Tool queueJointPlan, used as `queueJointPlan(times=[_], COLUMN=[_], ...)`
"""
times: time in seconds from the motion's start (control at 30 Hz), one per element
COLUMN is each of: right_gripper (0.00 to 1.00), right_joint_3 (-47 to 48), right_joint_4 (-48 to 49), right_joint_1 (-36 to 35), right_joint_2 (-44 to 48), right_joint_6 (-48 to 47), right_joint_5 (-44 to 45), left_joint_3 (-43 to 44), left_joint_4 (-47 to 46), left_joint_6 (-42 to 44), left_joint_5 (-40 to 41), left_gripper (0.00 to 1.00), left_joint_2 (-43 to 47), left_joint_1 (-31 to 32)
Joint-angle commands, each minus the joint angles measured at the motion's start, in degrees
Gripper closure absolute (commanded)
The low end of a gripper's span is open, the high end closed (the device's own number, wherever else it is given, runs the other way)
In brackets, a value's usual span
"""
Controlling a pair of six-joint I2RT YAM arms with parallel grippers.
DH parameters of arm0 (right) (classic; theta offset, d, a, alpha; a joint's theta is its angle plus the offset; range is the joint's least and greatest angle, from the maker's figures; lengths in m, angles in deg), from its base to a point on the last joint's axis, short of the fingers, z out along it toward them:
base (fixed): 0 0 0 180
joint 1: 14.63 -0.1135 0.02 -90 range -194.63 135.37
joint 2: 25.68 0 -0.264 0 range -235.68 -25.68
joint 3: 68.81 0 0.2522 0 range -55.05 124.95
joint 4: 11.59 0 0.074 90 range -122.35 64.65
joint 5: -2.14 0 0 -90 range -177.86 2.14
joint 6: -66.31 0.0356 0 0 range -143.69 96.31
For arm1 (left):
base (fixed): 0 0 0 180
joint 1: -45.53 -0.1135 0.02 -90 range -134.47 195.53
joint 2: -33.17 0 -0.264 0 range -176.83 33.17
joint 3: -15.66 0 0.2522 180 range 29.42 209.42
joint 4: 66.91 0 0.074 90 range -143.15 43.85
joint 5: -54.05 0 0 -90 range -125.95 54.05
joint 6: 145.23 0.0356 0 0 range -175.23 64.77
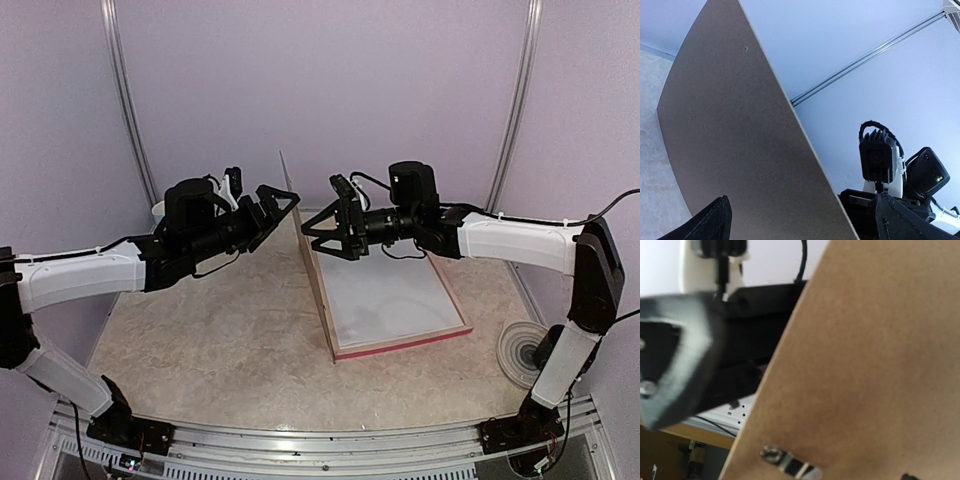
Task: Put the photo into the frame
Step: Pick up the backboard from the center of the board.
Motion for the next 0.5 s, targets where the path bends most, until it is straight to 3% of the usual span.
queueJointPlan(times=[0.0, 0.47], right_gripper=[0.14, 0.14], right_joint_3=[-1.1, -0.9], right_joint_4=[-0.8, 0.3], right_joint_1=[0.3, 0.1], right_joint_2=[-0.6, -0.9], right_joint_6=[-0.4, -0.1], right_joint_5=[-0.3, -1.2], left_joint_3=[3.8, 7.9], left_joint_4=[-1.1, 4.5], left_joint_6=[-0.1, 0.1], left_joint_5=[-0.8, -0.7], left_gripper=[0.01, 0.01], left_joint_2=[0.1, -3.0], left_joint_1=[0.6, 1.2])
